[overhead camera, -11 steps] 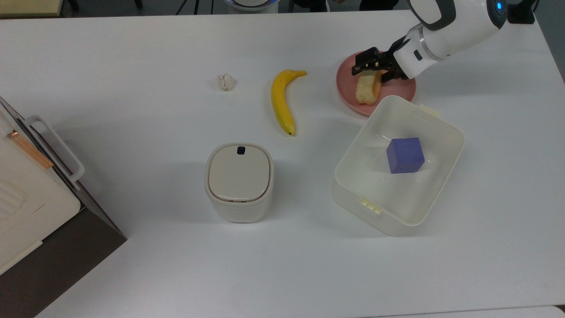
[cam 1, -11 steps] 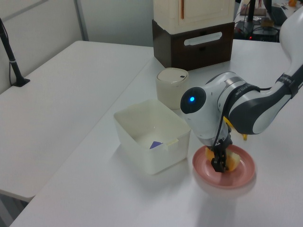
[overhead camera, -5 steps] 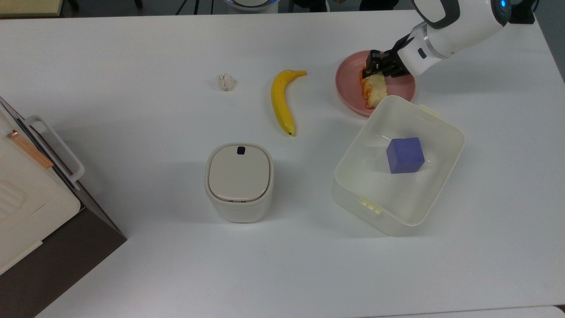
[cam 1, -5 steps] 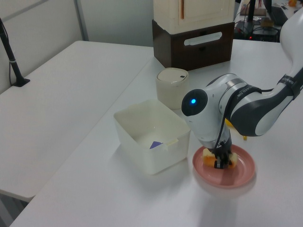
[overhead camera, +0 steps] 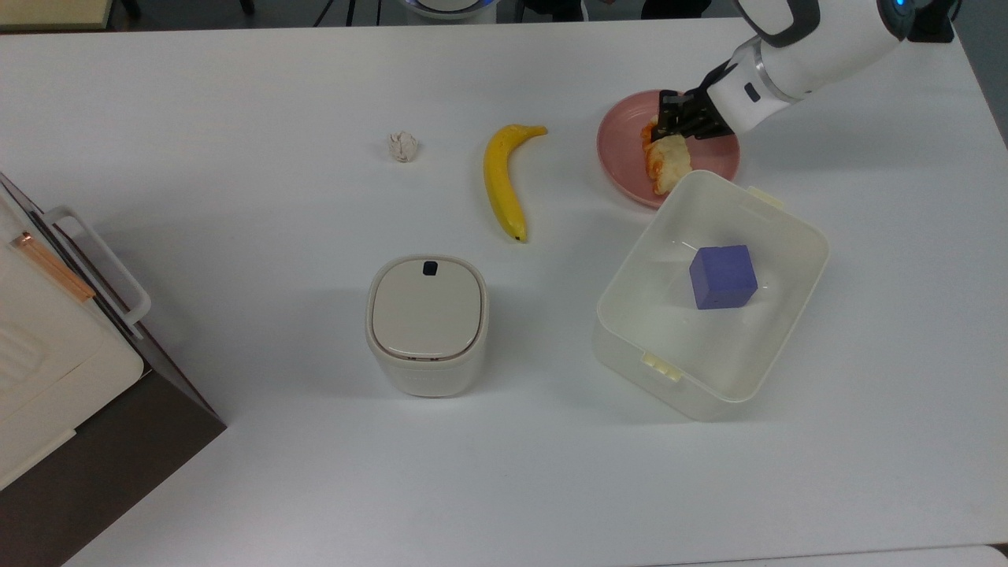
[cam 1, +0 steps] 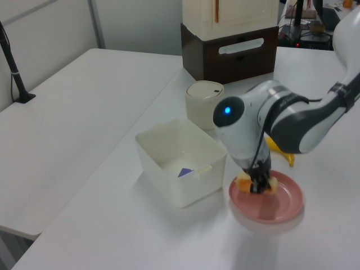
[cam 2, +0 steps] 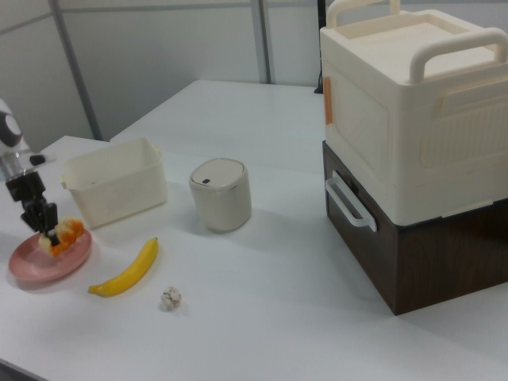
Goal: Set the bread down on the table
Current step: 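Lift the bread roll off the plate and carry it past the banana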
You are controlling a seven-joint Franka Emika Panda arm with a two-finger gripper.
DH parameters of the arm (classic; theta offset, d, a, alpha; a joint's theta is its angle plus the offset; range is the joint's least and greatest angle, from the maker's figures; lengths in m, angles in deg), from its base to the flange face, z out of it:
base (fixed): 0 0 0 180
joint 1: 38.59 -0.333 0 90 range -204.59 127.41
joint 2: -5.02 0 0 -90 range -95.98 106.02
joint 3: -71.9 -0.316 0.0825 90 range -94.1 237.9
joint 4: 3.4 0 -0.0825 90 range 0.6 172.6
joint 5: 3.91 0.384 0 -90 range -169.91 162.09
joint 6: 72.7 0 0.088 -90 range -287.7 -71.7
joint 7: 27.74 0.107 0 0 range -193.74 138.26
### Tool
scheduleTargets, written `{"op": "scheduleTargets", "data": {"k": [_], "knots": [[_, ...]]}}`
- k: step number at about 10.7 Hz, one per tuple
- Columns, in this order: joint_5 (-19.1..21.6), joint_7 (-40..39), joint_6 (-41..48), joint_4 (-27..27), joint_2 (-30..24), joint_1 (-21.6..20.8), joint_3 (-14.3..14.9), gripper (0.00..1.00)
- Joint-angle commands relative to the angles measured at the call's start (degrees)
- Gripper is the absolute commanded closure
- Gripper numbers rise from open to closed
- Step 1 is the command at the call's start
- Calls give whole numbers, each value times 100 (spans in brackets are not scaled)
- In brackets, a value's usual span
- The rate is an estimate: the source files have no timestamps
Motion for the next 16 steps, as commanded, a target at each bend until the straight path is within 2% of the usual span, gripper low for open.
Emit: {"op": "scheduleTargets", "data": {"k": [1, 3, 8, 14, 16], "knots": [[56, -500, 27, 47, -804, 592, 4, 100], [57, -616, 53, 56, -1025, 1092, 39, 100], [-66, -959, 132, 249, -1009, 2498, 232, 100], [-418, -1056, 62, 618, -719, 3405, 329, 100], [-409, -1056, -165, 522, -709, 3949, 399, 100]]}}
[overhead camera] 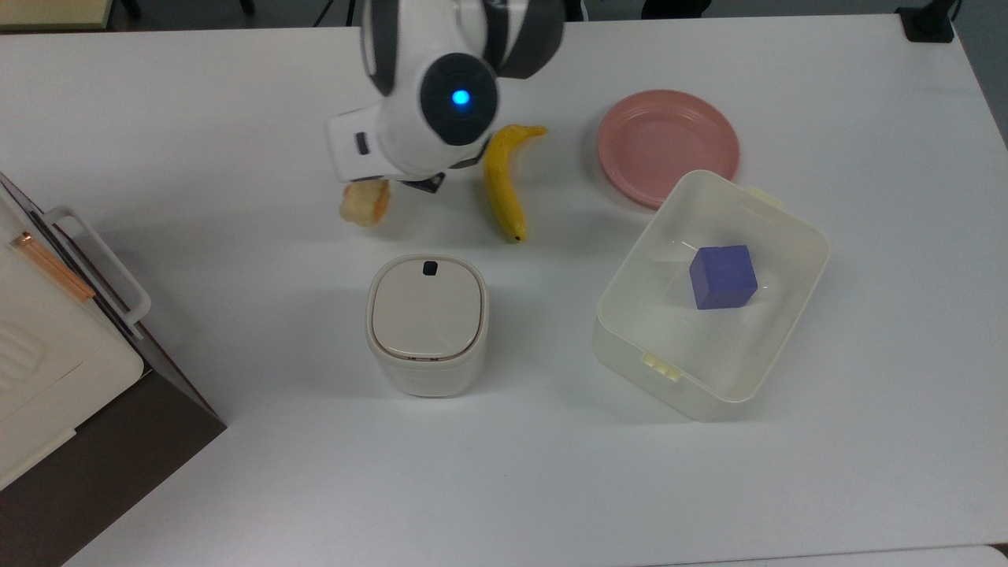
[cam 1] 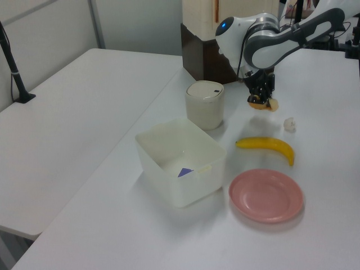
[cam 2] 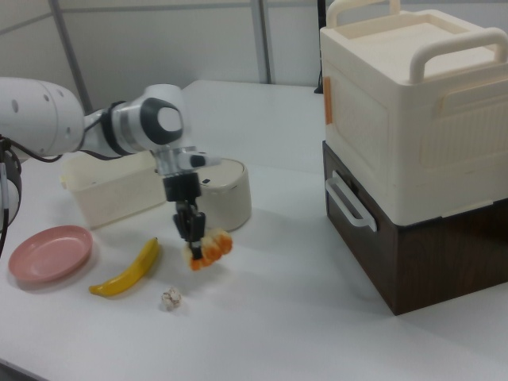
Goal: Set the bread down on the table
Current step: 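Lift the bread roll off the plate and carry it past the banana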
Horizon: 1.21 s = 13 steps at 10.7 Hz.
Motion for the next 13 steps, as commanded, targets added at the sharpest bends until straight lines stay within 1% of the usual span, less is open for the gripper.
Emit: {"op": "scheduleTargets", "data": {"k": [1, 3, 4, 5, 6, 8, 13], "knots": [[-41, -63, -347, -27, -106, 538, 175, 100], [29, -45, -489, -27, -124, 608, 193, 100], [56, 16, -480, -88, -115, 626, 193, 93], [73, 16, -436, -115, -132, 635, 193, 23], [65, 16, -436, -133, -133, 609, 193, 0], [-14, -1, -427, -133, -133, 574, 184, 0], [-23, 8, -445, -150, -150, 573, 167, 0]]}}
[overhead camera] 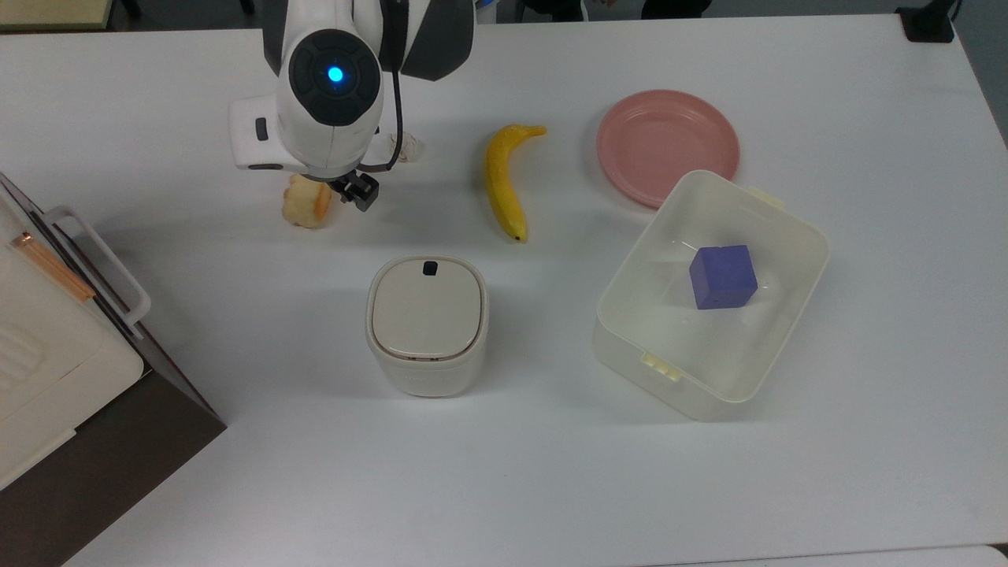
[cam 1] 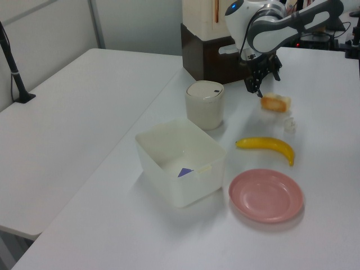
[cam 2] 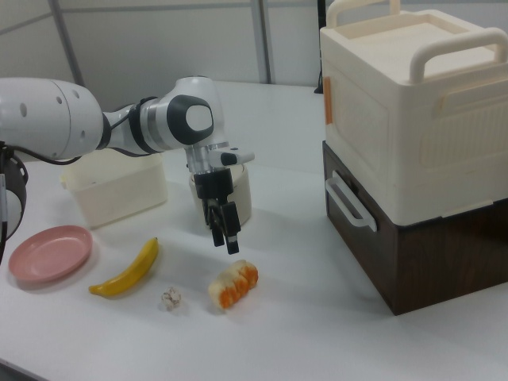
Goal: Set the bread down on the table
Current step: 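Lower the bread roll onto the table and open the gripper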
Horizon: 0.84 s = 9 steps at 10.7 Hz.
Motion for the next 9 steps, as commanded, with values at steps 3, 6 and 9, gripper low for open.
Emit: {"op": "scheduleTargets", "data": {"k": [3, 6, 9], "knots": [[19, -46, -40, -353, -618, 15, 29, 0], [511, -116, -31, -462, -1330, -19, 20, 0], [1333, -1220, 414, -566, -1859, 6, 73, 0]]}}
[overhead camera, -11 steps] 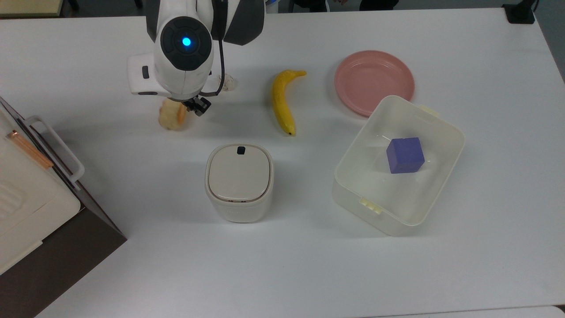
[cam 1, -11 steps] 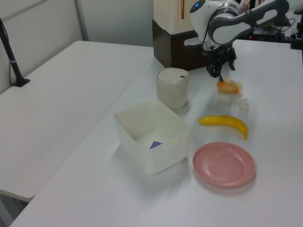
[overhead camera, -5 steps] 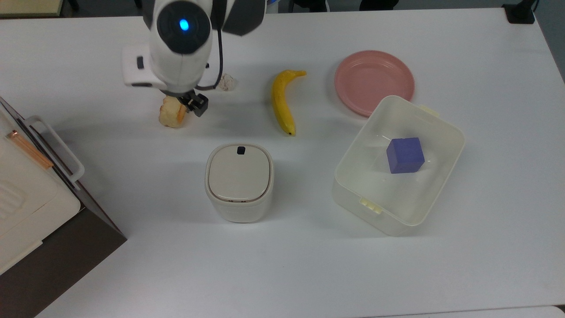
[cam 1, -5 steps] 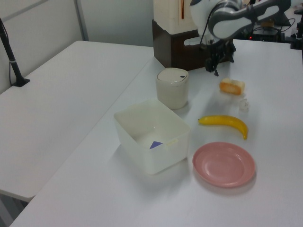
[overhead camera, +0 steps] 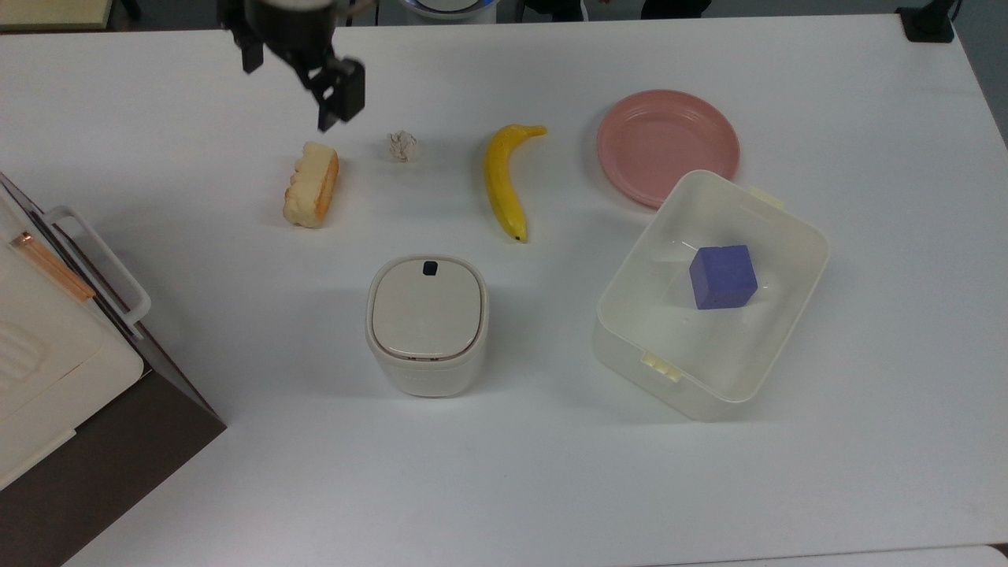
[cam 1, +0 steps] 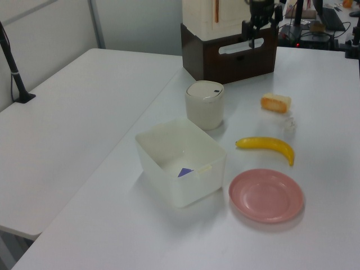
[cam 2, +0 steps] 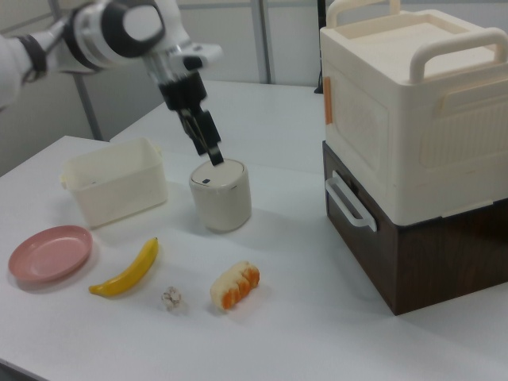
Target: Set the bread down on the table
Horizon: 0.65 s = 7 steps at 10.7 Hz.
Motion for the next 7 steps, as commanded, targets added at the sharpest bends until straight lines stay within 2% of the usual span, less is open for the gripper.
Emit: {"op": "scheduleTargets", "data": {"k": [1, 2, 3, 4, 5, 7], "knots": [[1056, -1154, 842, -91, -661, 50, 140, 0], [1294, -2089, 1064, -84, -977, 146, 297, 0], [1706, -2978, 1136, -49, -1224, 182, 543, 0], [2058, -3039, 1154, -66, -1331, 182, 823, 0], [2157, -3022, 1180, -58, -1384, 182, 948, 0], [2176, -2943, 1172, -49, -1367, 173, 941, 0]]}}
